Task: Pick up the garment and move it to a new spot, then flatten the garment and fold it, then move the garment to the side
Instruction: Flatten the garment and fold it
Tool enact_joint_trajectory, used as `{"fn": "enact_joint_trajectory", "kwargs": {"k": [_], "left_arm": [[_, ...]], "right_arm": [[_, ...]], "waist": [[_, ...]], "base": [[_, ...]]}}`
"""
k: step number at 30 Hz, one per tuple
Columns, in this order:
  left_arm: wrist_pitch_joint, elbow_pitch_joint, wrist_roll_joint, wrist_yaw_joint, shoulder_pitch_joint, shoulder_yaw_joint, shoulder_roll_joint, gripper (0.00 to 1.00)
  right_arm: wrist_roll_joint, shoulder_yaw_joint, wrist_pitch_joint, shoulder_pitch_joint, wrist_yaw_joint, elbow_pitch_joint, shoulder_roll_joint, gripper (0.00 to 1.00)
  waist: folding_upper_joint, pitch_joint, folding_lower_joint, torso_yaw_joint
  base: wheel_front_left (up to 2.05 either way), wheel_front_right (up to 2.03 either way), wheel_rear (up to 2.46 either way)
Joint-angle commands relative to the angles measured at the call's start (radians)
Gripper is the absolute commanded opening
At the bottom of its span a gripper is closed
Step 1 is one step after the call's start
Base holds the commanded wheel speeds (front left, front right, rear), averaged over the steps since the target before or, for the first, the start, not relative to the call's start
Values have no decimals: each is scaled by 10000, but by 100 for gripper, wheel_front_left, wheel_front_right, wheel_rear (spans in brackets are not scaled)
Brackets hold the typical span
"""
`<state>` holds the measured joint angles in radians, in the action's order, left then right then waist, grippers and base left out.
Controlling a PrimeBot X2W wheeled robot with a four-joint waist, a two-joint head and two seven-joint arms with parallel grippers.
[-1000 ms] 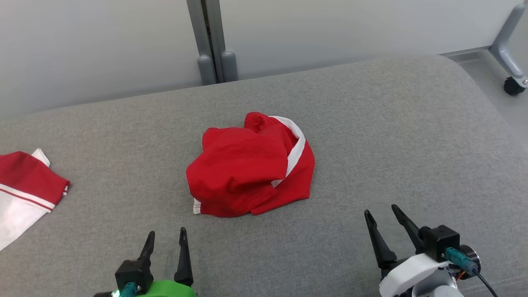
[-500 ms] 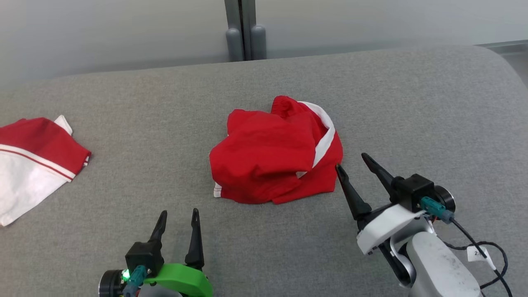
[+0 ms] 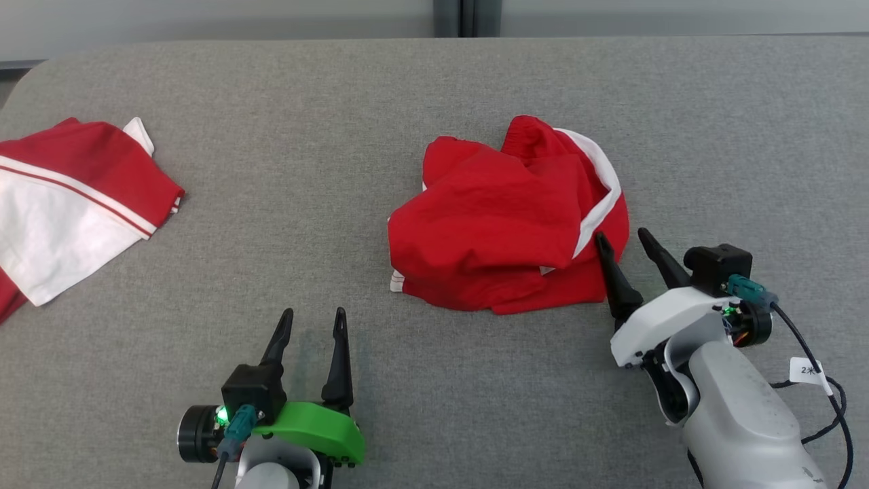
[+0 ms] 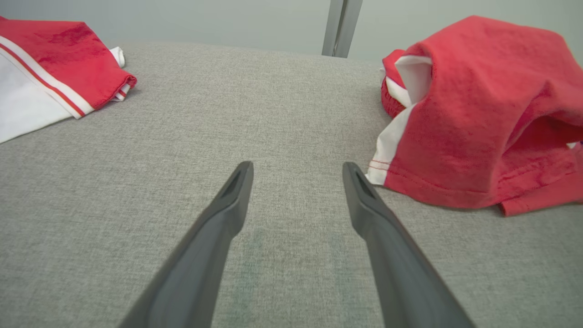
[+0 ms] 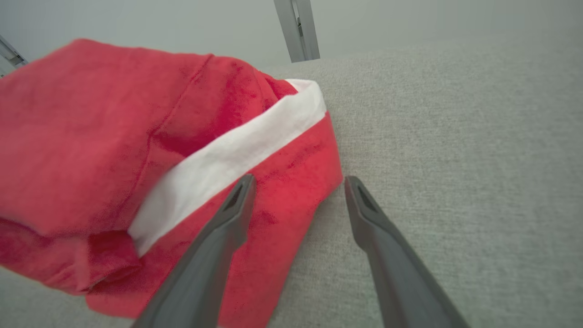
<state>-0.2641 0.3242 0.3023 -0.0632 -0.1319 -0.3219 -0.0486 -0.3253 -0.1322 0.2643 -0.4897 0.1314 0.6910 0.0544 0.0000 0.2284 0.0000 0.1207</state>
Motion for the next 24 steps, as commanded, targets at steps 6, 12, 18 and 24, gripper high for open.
{"fn": "enact_joint_trajectory", "kwargs": {"k": [6,12,18,24], "left_arm": [[-6,-12,10,-102,-300,-54,-38,100],[-6,-64,-19,-135,-329,14,-38,100],[-6,-73,12,-98,-231,78,-38,100],[-6,46,55,-20,-119,73,-38,100]], "right_arm": [[-1680,-513,2,-271,-14,658,-3,27],[-2174,-623,4,-365,-11,-291,35,0],[-2791,-1083,2,-493,-11,-2006,-10,0],[-4435,-2555,4,-977,-11,-4143,-8,0]], "waist": [[0,400,0,291],[0,401,0,219],[0,101,0,-24],[0,-283,0,-221]], "base": [[0,0,0],[0,0,0],[0,0,0],[0,0,0]]}}
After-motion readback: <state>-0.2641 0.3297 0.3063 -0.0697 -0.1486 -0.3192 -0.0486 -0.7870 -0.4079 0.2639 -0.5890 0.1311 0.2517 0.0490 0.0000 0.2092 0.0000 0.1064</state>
